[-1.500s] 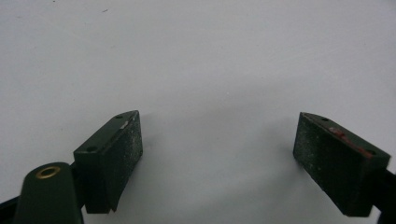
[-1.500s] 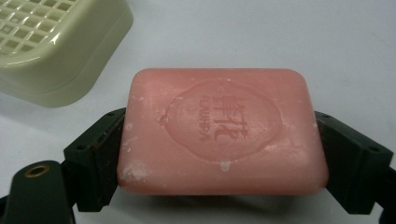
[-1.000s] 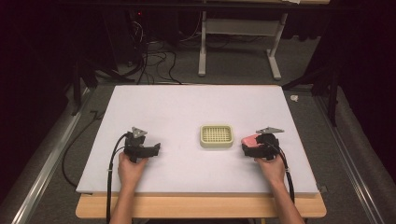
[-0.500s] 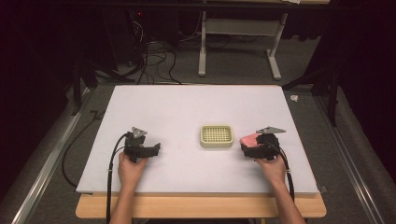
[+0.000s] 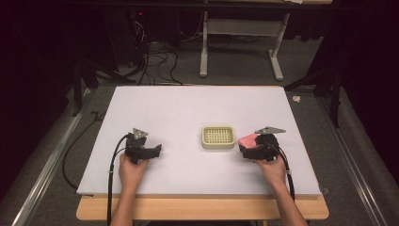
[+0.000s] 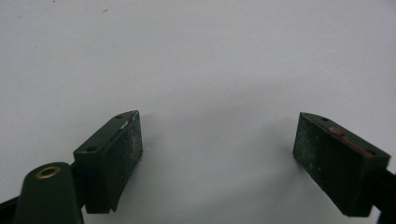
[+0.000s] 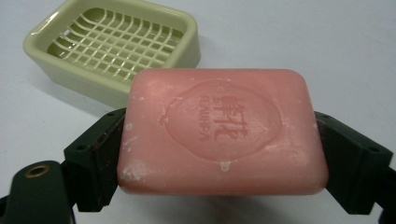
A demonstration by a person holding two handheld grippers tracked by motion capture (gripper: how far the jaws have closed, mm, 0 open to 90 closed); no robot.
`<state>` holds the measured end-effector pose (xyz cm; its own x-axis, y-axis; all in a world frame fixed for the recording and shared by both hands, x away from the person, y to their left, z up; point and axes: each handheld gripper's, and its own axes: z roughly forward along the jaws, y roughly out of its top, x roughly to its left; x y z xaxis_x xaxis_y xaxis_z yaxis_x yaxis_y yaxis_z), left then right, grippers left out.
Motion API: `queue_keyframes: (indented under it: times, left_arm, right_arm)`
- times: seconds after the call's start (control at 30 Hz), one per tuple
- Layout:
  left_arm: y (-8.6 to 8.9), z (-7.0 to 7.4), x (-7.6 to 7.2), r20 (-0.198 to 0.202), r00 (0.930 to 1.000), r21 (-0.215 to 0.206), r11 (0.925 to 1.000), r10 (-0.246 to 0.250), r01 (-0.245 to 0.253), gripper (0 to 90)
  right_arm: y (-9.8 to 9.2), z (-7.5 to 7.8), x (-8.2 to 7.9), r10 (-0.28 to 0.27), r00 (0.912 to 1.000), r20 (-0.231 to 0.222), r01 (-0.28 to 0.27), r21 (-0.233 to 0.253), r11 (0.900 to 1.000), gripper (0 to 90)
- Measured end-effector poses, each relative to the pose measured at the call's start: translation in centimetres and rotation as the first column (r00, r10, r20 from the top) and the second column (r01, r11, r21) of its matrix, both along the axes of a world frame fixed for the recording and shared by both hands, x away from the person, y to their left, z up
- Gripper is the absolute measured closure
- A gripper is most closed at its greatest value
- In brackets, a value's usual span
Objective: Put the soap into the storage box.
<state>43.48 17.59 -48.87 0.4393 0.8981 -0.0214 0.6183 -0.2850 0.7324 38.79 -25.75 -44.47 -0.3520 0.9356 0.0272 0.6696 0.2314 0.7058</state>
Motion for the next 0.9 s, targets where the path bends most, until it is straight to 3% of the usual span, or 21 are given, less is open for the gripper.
queue_keyframes:
  times: [0.9]
  left_arm:
    - [0.0, 0.0, 0.0, 0.0, 1.0, 0.002, 1.0, -0.001, 0.001, 16.5]
  right_arm:
    - [3.6, 1.4, 0.6, 0.073, 0.9973, 0.005, -0.073, 0.027, 0.997, 13.8]
